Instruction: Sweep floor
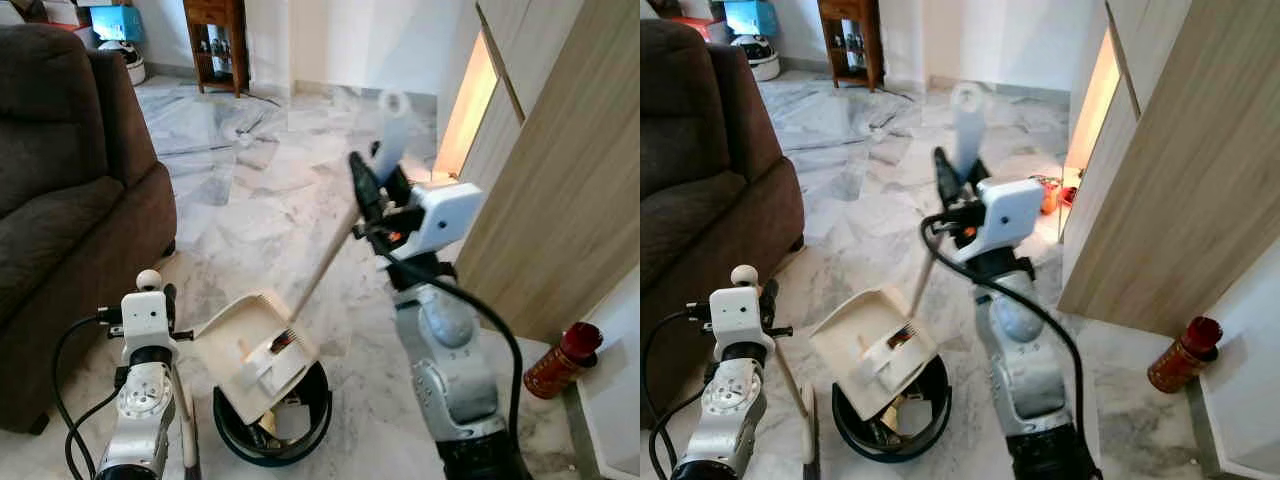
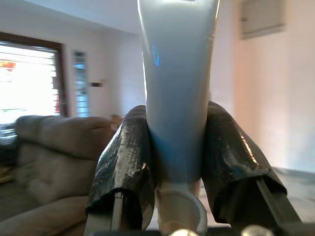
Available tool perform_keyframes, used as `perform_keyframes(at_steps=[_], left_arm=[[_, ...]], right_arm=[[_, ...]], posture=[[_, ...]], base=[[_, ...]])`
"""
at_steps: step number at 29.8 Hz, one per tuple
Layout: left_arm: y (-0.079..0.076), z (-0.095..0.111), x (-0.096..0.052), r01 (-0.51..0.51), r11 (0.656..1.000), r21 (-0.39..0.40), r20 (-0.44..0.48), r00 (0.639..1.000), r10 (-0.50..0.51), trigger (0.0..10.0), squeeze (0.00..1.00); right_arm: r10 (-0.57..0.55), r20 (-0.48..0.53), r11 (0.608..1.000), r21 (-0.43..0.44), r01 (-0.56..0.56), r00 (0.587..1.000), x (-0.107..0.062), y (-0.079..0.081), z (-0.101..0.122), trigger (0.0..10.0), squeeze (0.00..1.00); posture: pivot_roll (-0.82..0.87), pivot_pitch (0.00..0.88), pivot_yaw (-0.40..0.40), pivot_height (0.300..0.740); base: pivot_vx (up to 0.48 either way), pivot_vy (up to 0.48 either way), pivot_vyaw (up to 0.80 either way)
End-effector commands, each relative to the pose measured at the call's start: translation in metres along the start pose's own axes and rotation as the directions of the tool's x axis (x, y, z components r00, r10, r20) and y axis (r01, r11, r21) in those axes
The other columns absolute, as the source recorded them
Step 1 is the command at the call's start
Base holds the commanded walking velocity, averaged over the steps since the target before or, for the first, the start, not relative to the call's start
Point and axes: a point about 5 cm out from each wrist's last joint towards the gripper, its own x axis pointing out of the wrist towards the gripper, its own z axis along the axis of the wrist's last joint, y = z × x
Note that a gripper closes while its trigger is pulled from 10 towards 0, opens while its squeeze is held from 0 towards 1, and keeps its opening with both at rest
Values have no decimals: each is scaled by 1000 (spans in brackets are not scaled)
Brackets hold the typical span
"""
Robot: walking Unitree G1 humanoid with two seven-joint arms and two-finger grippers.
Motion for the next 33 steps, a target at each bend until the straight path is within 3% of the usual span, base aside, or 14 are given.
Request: perform_keyframes(at_steps=[1,7,11,19,23,33], left_arm=[[0,9,4,8,1000,6,46,999,-8,10000,0],[-1,10,5,10,1000,5,48,999,-11,10000,0],[-1,10,6,17,1000,6,48,999,-18,10000,0],[-1,11,6,19,1000,6,50,999,-19,10000,0],[-1,11,6,20,1000,5,51,999,-20,10000,0],[-2,11,6,22,1000,7,51,998,-22,10000,0]], right_arm=[[43,128,999,-15,-41,991,2,8,23,10000,0],[79,172,997,-32,-74,982,-2,19,29,10000,0],[137,161,982,-149,-113,977,-5,28,28,10000,0],[215,140,962,-201,-184,967,-10,43,23,10000,0],[295,118,929,-268,-255,948,-13,54,19,10000,0],[299,173,929,-276,-246,938,-13,63,27,10000,0]], posture=[[105,0,0,740],[100,0,9,740],[94,0,13,740],[97,0,13,740],[99,0,13,740],[103,0,12,740]], base=[[0,0,0],[0,0,0],[0,0,0],[0,0,0],[0,0,0],[0,0,0]])
